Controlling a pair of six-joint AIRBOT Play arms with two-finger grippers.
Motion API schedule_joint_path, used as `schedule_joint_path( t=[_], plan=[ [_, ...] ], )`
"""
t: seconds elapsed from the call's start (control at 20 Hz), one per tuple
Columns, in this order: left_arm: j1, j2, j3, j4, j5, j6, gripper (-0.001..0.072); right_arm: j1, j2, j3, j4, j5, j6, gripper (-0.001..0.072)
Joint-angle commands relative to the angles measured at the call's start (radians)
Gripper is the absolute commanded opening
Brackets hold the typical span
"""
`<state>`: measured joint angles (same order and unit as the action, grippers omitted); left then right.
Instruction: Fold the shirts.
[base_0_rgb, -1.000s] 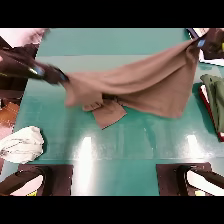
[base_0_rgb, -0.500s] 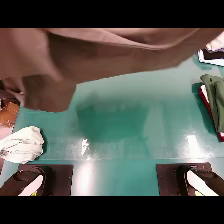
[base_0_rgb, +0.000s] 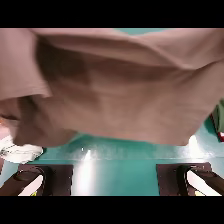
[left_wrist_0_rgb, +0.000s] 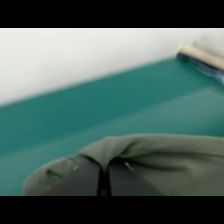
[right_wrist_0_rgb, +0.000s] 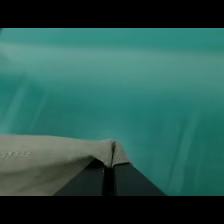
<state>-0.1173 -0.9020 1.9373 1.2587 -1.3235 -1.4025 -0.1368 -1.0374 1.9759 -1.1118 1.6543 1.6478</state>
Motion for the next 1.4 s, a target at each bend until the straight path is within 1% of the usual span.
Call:
schedule_joint_path(
  t=[0.0, 0.1, 0.25, 0.35, 0.45, 0.5, 0.55, 0.6, 0.65, 0.7, 0.75, 0.8, 0.85, 1.0, 1.15, 1.25, 1.35],
  plan=[
    [0.001, -0.142, -0.174, 0.015, -0.14, -0.003, 0.0028, 0.0, -0.14, -0.136, -0.006, 0.163, 0.016, 0.0019],
    [0.001, -0.294, -0.232, -0.018, -0.136, 0.026, 0.0029, 0.0, -0.227, -0.263, -0.006, 0.105, -0.034, 0.0019],
    [0.001, -0.537, -0.242, -0.084, -0.046, 0.067, 0.0029, 0.0, -0.334, -0.401, -0.008, -0.091, -0.082, 0.0019],
    [0.001, -0.656, -0.242, -0.11, 0.021, 0.065, 0.003, 0.0, -0.398, -0.444, -0.005, -0.224, -0.082, 0.002],
    [0.001, -0.726, -0.242, -0.114, 0.04, 0.047, 0.0032, 0.001, -0.454, -0.443, -0.005, -0.286, -0.082, 0.0022],
    [0.002, -0.74, -0.242, -0.11, 0.037, 0.048, 0.0236, 0.0, -0.47, -0.443, -0.005, -0.299, -0.085, 0.0025],
    [0.002, -0.743, -0.242, -0.101, 0.039, 0.048, 0.0529, 0.0, -0.483, -0.443, -0.005, -0.305, -0.087, 0.0128],
    [0.002, -0.742, -0.24, -0.084, 0.039, 0.049, 0.0626, -0.005, -0.489, -0.442, -0.005, -0.314, -0.087, 0.0375],
    [0.002, -0.742, -0.229, -0.048, 0.022, 0.049, 0.0605, -0.017, -0.489, -0.442, -0.005, -0.326, -0.087, 0.0479],
    [0.002, -0.742, -0.209, 0.003, -0.014, 0.049, 0.0605, -0.028, -0.483, -0.442, -0.004, -0.338, -0.087, 0.0475],
    [0.002, -0.742, -0.187, 0.055, -0.055, 0.048, 0.0605, -0.043, -0.47, -0.442, -0.005, -0.344, -0.087, 0.0389],
    [0.011, -0.736, -0.17, 0.073, -0.082, 0.044, 0.0604, -0.059, -0.455, -0.442, -0.004, -0.346, -0.088, 0.0284],
    [0.031, -0.724, -0.165, 0.053, -0.093, 0.041, 0.0604, -0.078, -0.435, -0.442, -0.004, -0.344, -0.106, 0.0261],
    [0.102, -0.672, -0.195, 0.018, -0.169, 0.04, 0.0604, -0.116, -0.366, -0.443, -0.005, -0.329, -0.151, 0.0261],
    [0.177, -0.581, -0.385, -0.059, -0.168, 0.04, 0.0604, -0.126, -0.313, -0.443, -0.005, -0.329, -0.174, 0.0261],
    [0.217, -0.5, -0.584, -0.069, -0.126, 0.043, 0.0604, -0.125, -0.292, -0.443, -0.005, -0.328, -0.176, 0.0261],
    [0.257, -0.406, -0.794, -0.07, -0.04, 0.049, 0.0604, -0.125, -0.282, -0.443, -0.005, -0.324, -0.176, 0.0261]
  ],
)
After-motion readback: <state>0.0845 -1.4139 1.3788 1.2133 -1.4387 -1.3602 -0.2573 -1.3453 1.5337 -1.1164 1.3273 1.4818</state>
